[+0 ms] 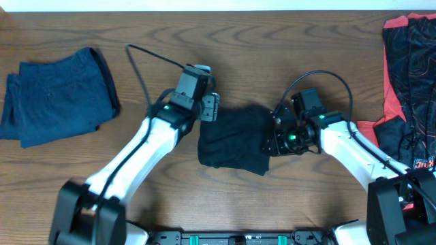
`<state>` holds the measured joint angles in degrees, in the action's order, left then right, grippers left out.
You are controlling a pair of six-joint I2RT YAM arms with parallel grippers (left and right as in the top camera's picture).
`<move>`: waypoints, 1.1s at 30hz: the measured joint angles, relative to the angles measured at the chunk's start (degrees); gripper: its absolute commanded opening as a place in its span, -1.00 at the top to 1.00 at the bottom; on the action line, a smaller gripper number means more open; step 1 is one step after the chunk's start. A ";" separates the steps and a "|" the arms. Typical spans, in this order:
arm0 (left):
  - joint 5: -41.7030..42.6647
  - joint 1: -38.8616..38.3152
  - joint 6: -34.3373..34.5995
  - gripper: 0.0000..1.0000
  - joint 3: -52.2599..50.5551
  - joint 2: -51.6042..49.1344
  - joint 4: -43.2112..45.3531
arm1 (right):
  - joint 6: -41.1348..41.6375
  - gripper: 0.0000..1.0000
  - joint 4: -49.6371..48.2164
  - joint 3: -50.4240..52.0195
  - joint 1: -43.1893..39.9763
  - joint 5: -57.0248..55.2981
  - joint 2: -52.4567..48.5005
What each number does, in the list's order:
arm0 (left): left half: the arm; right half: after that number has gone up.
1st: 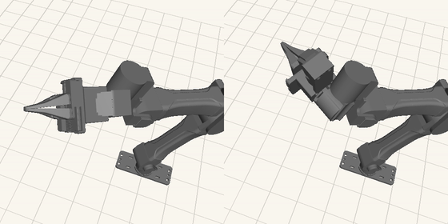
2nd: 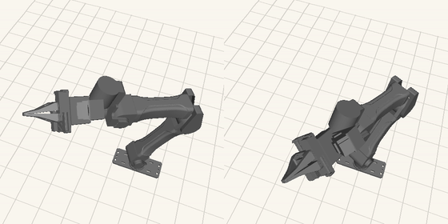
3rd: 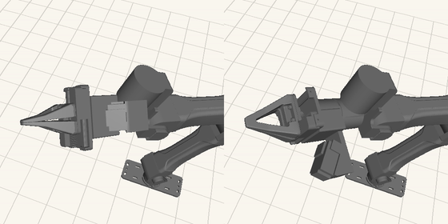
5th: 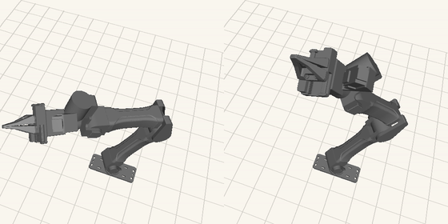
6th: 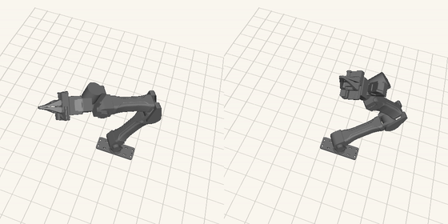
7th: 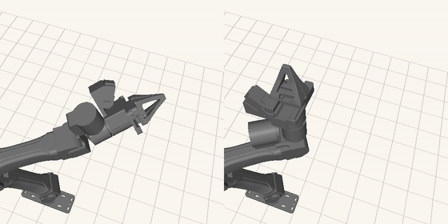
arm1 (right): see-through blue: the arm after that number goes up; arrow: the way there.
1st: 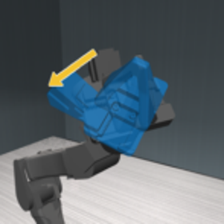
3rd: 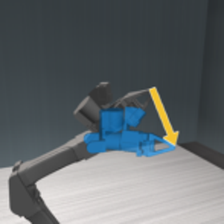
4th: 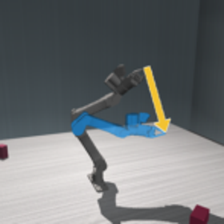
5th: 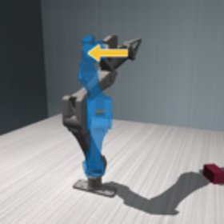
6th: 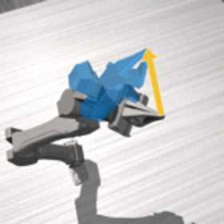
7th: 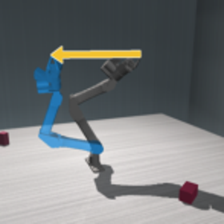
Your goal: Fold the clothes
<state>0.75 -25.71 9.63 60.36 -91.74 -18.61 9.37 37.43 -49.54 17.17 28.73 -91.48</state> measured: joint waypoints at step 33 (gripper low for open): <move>16.33 0.04 5.60 -0.19 0.42 -12.09 -26.10 | 1.07 0.28 -27.74 4.85 2.23 -21.31 -5.51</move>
<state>17.08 -25.67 15.22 60.77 -103.83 -44.71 10.44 9.69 -44.69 19.40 7.42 -96.99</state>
